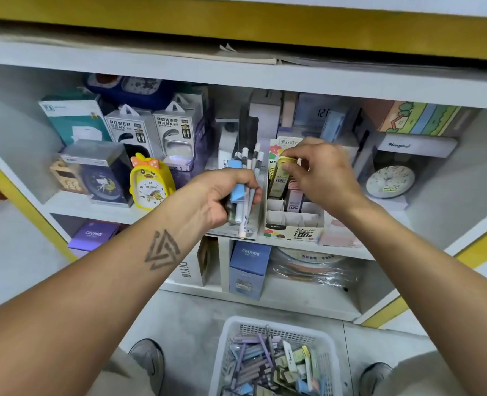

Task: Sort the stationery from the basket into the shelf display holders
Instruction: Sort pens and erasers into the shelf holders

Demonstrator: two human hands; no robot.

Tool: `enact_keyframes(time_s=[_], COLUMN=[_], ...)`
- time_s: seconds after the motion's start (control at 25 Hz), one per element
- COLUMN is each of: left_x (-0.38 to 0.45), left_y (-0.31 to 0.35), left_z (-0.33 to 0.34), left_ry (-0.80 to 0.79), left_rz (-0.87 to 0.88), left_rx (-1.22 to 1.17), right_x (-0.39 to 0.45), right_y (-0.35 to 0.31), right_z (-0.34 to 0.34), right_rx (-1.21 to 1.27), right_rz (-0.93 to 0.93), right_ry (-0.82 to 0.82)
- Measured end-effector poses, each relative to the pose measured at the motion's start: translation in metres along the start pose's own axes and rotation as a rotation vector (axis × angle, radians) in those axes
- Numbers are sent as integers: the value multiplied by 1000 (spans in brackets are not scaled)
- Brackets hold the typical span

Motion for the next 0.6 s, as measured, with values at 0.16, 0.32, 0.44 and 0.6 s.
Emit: enact_keyframes(time_s=[0.16,0.32,0.44,0.6], left_x=[-2,-2,-2,-1], left_y=[-1,-2,-3,-6], left_z=[-3,-2,1,4], left_ry=[14,21,17,5], left_rz=[-1,5,3,-7], left_rx=[4,29,55,51], right_x=[0,2,-2,-8], right_y=[0,5,7,4], right_z=[5,4,12,20], right_rx=[-23,-10,-11,-201], right_rz=[-12,47,75,-19], right_ry=[-38,-44,-103,-119])
Point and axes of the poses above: each hand's wrist, its own x-axis towards the middle knuckle, its own z-axis out of the palm, y = z × x, the point moved 5 cm from there along x, towards the middle knuckle, and after that the axes turned 9 degrees about x, right-handed, at the moved point
